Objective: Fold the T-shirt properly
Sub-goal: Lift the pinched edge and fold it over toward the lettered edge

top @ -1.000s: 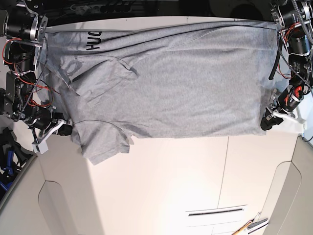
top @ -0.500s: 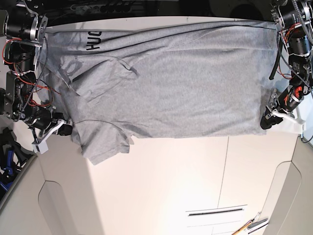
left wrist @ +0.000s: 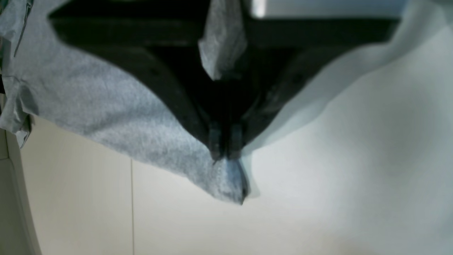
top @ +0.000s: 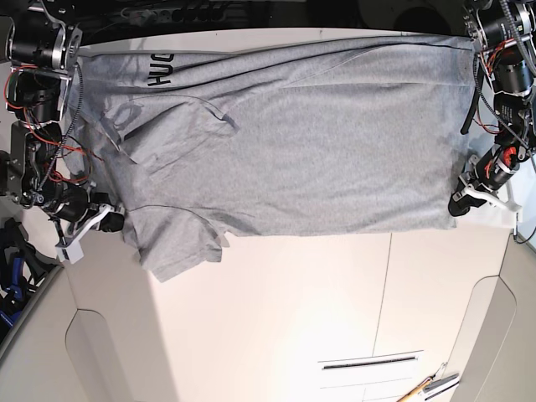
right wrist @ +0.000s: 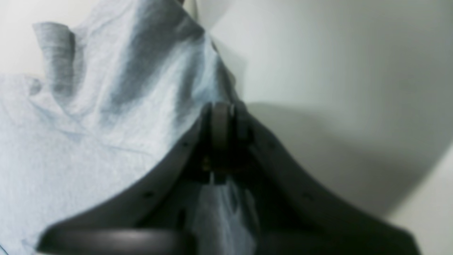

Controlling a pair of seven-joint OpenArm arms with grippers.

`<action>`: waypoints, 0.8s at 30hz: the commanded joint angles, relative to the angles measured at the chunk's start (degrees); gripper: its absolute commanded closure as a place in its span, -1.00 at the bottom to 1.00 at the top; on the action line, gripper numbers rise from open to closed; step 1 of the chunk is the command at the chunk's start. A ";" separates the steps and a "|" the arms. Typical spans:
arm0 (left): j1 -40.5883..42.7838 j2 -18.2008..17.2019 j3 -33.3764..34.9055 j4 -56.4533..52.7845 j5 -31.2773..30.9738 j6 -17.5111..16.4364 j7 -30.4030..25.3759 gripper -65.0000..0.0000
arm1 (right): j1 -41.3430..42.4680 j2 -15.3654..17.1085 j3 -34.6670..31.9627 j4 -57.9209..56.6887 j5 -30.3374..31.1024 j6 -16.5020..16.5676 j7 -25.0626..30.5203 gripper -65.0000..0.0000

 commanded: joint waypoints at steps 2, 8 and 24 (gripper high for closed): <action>-0.92 -1.14 -0.07 1.18 -0.68 -0.71 -0.90 1.00 | 0.46 0.33 -0.15 2.01 -1.38 -0.28 -2.60 1.00; 0.07 -1.36 -0.28 5.40 -1.25 -0.71 -0.24 1.00 | 0.42 0.33 -0.15 8.83 -1.38 -0.28 -7.13 1.00; 15.67 -2.23 -8.81 27.93 -5.51 -0.71 4.70 1.00 | -15.41 0.33 3.50 32.28 -1.77 -0.87 -9.70 1.00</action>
